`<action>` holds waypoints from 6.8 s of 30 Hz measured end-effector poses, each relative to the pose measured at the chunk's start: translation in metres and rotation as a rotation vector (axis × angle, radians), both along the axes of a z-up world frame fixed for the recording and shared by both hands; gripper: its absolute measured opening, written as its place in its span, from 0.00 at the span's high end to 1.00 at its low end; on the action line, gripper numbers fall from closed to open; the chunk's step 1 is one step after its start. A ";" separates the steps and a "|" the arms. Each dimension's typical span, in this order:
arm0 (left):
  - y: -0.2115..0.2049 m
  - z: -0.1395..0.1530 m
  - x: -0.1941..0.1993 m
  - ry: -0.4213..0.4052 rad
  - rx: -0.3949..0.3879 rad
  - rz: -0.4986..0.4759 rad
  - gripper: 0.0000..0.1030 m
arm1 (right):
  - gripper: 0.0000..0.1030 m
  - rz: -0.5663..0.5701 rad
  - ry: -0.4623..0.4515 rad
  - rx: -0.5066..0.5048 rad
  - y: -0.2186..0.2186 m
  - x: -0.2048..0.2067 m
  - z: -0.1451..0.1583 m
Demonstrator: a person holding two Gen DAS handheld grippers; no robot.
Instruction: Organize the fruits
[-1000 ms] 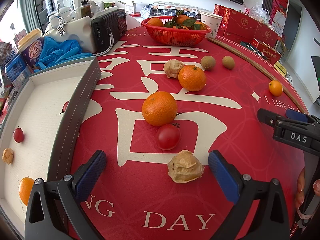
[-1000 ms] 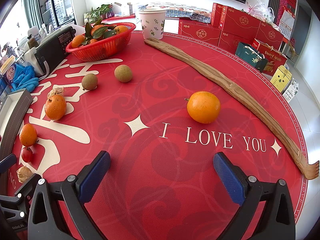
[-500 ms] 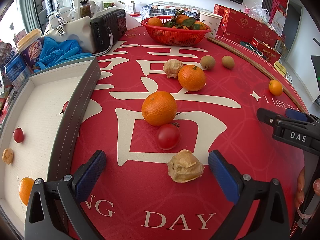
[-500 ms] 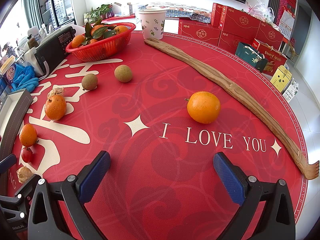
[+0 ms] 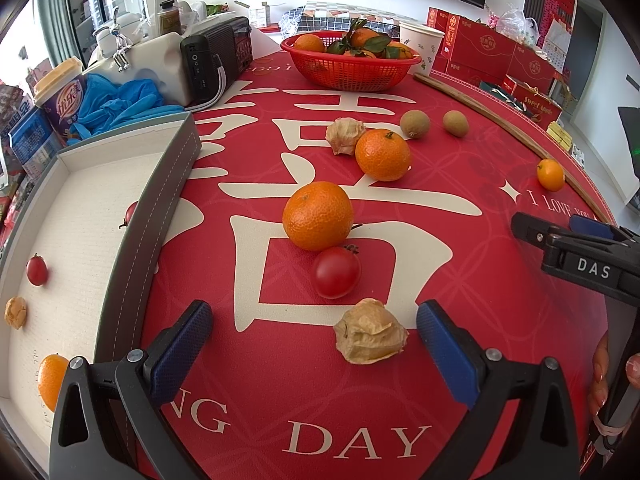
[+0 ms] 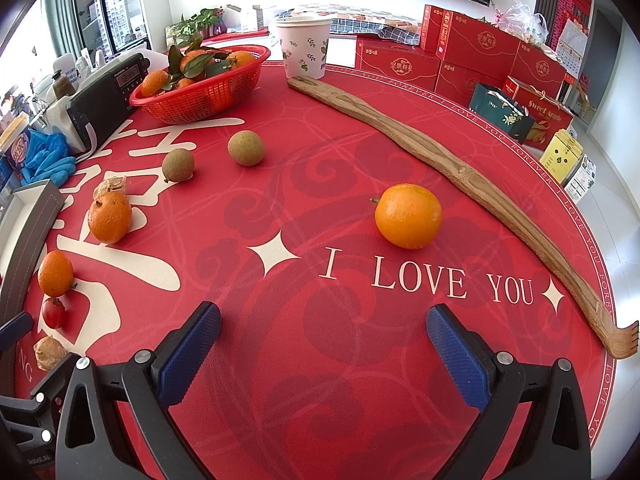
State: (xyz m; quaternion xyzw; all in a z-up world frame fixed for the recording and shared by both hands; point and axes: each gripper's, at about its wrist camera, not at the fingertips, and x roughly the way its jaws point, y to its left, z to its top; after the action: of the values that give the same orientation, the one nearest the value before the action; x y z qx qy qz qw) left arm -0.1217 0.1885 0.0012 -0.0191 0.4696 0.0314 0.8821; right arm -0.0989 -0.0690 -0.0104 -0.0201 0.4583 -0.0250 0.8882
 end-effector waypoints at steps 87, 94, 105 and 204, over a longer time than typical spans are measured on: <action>0.021 0.028 -0.034 -0.182 0.011 0.013 0.73 | 0.63 0.138 -0.146 0.262 0.005 0.006 0.031; 0.028 0.029 -0.034 -0.174 -0.005 0.022 0.73 | 0.21 0.172 -0.155 0.124 0.022 0.008 0.022; 0.030 0.030 -0.035 -0.180 -0.001 0.026 0.73 | 0.89 0.213 -0.110 0.117 0.038 0.018 0.008; 0.027 0.056 -0.030 -0.146 -0.058 0.039 0.17 | 0.01 0.146 -0.062 0.172 0.061 0.006 0.054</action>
State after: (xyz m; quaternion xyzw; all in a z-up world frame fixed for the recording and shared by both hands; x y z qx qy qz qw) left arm -0.1521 0.2154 0.0573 -0.0560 0.4043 0.0332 0.9123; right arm -0.0924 -0.0083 0.0434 0.0238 0.4281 0.0788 0.9000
